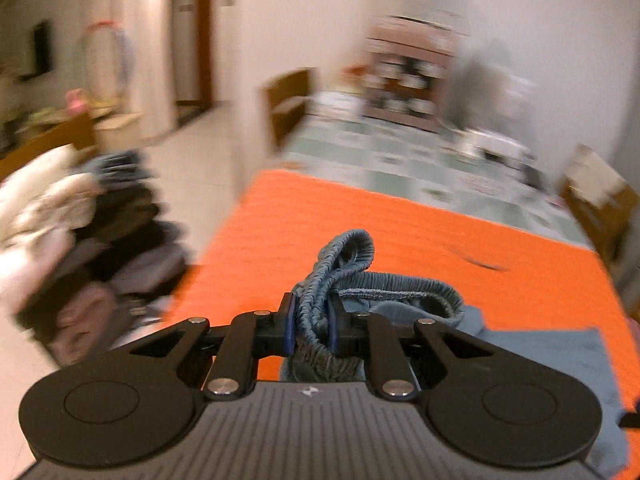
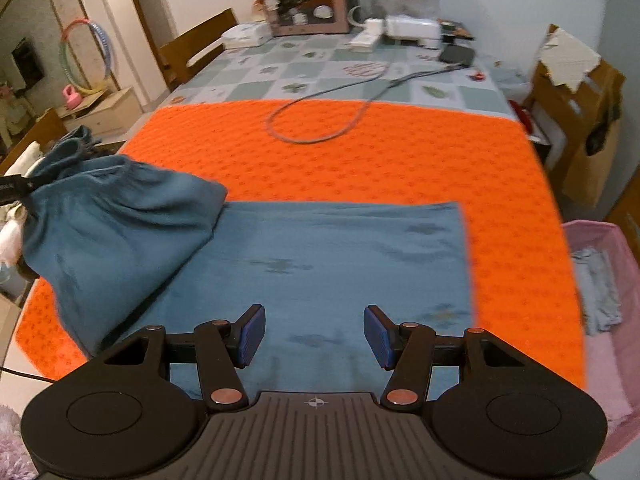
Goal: Fold clothes
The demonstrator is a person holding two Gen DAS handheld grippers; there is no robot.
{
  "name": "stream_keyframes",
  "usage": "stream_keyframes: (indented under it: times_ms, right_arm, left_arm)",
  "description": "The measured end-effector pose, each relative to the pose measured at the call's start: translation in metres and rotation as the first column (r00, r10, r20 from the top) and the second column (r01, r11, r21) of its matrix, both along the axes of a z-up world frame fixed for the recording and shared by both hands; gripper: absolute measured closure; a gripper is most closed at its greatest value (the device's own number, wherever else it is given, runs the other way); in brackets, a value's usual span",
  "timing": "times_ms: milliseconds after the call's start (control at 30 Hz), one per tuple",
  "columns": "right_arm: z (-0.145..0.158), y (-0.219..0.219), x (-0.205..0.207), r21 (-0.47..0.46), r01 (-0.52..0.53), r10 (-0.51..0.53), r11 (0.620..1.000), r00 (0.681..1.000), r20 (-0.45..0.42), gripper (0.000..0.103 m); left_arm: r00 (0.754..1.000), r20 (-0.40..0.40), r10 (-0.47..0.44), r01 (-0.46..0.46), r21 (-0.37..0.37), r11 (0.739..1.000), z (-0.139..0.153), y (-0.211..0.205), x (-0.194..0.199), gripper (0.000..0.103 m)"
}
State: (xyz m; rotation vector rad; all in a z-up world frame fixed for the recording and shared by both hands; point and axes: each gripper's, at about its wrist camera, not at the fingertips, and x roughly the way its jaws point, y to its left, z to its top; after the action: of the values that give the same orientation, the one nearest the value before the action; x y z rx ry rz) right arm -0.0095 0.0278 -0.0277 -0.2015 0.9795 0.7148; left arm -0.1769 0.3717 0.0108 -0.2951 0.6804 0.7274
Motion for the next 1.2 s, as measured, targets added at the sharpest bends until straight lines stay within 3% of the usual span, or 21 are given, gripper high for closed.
stream_keyframes:
  times_ms: [100, 233, 300, 400, 500, 833, 867, 900, 1000, 1100, 1200]
  right_arm:
    - [-0.009, 0.028, -0.009, 0.003, -0.027, 0.027, 1.000, 1.000, -0.016, 0.046]
    - [-0.023, 0.064, -0.022, -0.005, -0.074, 0.074, 0.997, 0.997, -0.034, 0.046]
    - [-0.032, 0.081, -0.027, -0.015, -0.098, 0.098, 0.995, 0.994, -0.040, 0.046]
    - [-0.045, 0.106, -0.031, -0.034, -0.122, 0.120, 0.992, 0.992, -0.035, 0.046]
    - [-0.057, 0.129, -0.034, -0.049, -0.139, 0.138, 0.989, 0.990, -0.030, 0.045]
    - [-0.091, 0.166, -0.036, -0.138, -0.193, 0.197, 0.971, 0.980, 0.017, 0.044]
    - [-0.093, 0.167, -0.036, -0.143, -0.199, 0.204, 0.969, 0.979, 0.023, 0.046]
    - [-0.094, 0.167, -0.037, -0.145, -0.205, 0.212, 0.968, 0.977, 0.034, 0.056]
    - [-0.092, 0.163, -0.033, -0.152, -0.199, 0.211, 0.968, 0.975, 0.065, 0.094]
    - [-0.084, 0.150, -0.021, -0.105, -0.176, 0.181, 0.979, 0.983, 0.034, 0.099]
    - [-0.064, 0.126, -0.012, -0.085, -0.136, 0.143, 0.987, 0.986, 0.081, 0.099]
  left_arm:
    - [0.995, -0.044, 0.093, -0.094, -0.021, 0.995, -0.011, 0.045, -0.026, 0.085]
    - [0.985, -0.079, 0.155, -0.163, -0.110, 0.980, -0.037, 0.092, -0.048, 0.083]
    - [0.983, -0.080, 0.164, -0.174, -0.138, 0.975, -0.043, 0.106, -0.057, 0.071]
    - [0.986, -0.080, 0.143, -0.153, -0.132, 0.979, -0.042, 0.111, -0.063, 0.047]
    - [0.990, -0.091, 0.108, -0.119, -0.116, 0.986, -0.041, 0.105, -0.064, 0.037]
    - [0.995, -0.084, 0.051, -0.063, -0.145, 0.987, -0.037, 0.083, -0.064, 0.023]
    - [0.995, -0.084, 0.049, -0.061, -0.145, 0.988, -0.037, 0.080, -0.063, 0.023]
    - [0.995, -0.085, 0.047, -0.059, -0.144, 0.988, -0.036, 0.078, -0.062, 0.023]
    - [0.995, -0.087, 0.043, -0.056, -0.144, 0.988, -0.035, 0.070, -0.058, 0.023]
    - [0.995, -0.090, 0.044, -0.057, -0.144, 0.988, -0.034, 0.060, -0.052, 0.023]
    - [0.995, -0.085, 0.047, -0.059, -0.149, 0.987, -0.032, 0.050, -0.044, 0.023]
